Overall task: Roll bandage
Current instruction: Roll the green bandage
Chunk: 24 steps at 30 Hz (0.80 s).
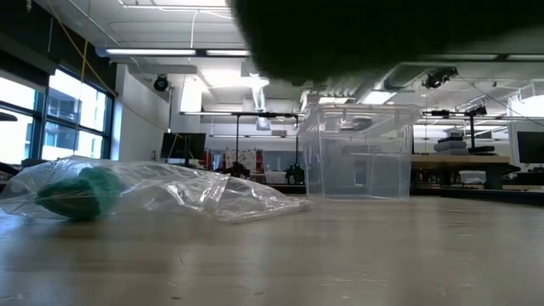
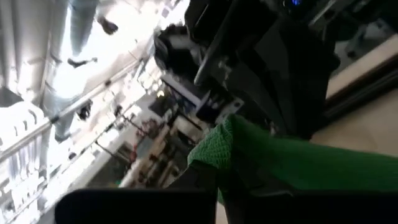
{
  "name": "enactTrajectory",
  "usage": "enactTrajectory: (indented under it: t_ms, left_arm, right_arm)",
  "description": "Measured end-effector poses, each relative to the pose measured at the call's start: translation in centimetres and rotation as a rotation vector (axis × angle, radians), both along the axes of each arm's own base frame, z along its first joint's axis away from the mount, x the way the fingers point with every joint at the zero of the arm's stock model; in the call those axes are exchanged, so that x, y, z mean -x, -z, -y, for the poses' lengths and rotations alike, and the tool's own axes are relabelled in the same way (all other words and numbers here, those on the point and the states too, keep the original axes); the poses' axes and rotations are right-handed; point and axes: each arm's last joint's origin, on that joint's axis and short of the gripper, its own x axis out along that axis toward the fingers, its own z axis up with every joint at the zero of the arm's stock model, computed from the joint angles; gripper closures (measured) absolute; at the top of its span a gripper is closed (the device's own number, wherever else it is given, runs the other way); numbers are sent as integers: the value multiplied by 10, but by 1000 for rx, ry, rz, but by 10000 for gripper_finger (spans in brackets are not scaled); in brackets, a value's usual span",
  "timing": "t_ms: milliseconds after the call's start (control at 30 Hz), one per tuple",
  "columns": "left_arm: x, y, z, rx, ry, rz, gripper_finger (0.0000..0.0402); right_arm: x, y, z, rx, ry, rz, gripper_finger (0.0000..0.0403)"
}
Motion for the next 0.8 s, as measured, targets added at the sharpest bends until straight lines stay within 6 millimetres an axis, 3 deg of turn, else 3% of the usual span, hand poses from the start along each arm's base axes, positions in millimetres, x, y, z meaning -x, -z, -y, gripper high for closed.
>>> enactTrajectory:
  t_ms: [467,633,800]
  left_arm:
    - [-25,3,-41,108,-195,18,401]
    - [-25,7,-39,180,-205,33,401]
    - [-12,25,-20,224,-216,-18,401]
  right_arm:
    - [32,21,1,129,268,-48,403]
    - [44,34,7,85,298,-128,402]
    - [47,52,15,-31,363,-235,389]
